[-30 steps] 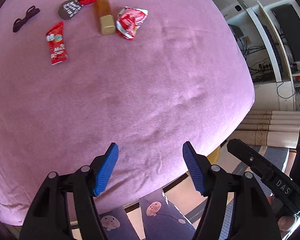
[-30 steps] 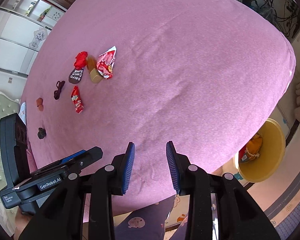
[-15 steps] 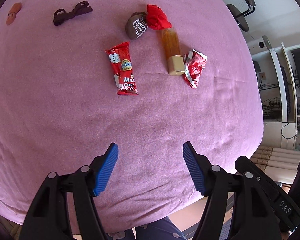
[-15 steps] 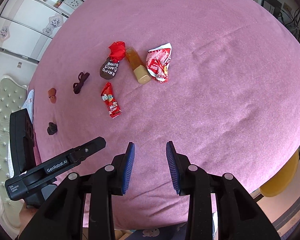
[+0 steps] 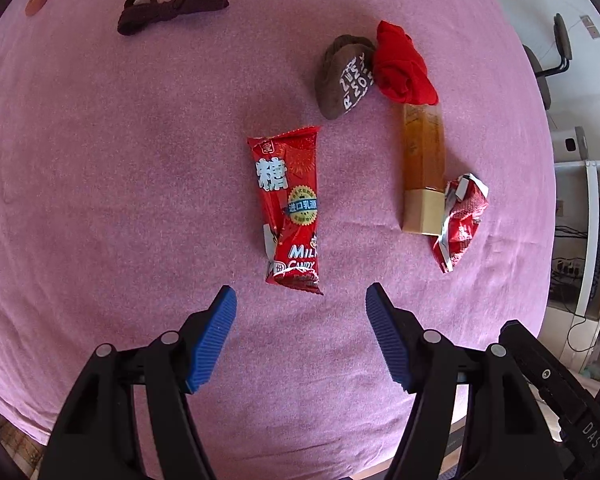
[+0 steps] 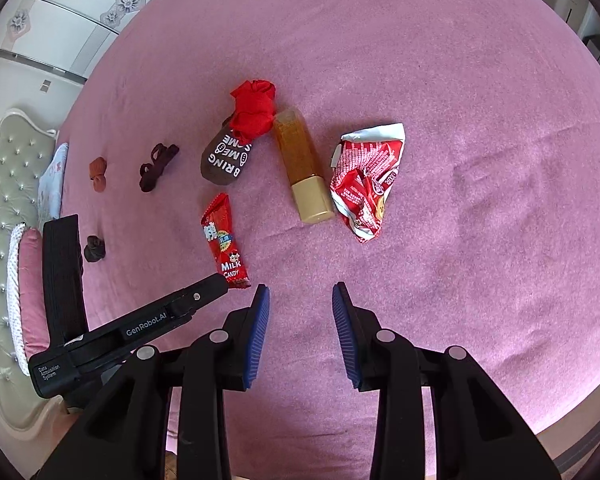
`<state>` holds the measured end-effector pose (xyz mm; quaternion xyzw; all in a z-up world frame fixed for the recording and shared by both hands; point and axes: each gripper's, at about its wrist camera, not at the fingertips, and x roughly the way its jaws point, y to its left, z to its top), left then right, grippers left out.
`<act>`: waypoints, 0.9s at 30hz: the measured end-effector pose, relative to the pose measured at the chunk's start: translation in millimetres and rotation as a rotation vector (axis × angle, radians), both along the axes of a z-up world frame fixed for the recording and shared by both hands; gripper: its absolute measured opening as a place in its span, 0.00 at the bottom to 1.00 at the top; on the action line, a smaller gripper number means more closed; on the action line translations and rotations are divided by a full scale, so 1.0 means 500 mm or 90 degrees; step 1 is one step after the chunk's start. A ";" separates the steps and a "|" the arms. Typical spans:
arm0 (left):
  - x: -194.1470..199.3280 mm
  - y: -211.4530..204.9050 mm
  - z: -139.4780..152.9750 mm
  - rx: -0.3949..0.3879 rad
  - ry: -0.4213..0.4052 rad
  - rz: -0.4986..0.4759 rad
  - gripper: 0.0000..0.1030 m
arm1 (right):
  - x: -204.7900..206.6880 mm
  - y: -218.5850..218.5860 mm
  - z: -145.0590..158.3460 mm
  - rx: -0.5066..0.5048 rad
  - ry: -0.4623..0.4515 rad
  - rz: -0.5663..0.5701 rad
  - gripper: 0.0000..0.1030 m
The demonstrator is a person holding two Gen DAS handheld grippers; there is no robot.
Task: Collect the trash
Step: 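Grasp the red candy wrapper with the left tool while the right tool grasps the perfume bottle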
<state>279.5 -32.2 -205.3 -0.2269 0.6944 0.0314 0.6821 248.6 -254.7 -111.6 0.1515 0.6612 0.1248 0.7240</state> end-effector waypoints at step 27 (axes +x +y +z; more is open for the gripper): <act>0.068 0.064 -0.078 -0.020 0.020 0.083 0.27 | 0.187 0.092 -0.113 -0.055 0.016 0.074 0.32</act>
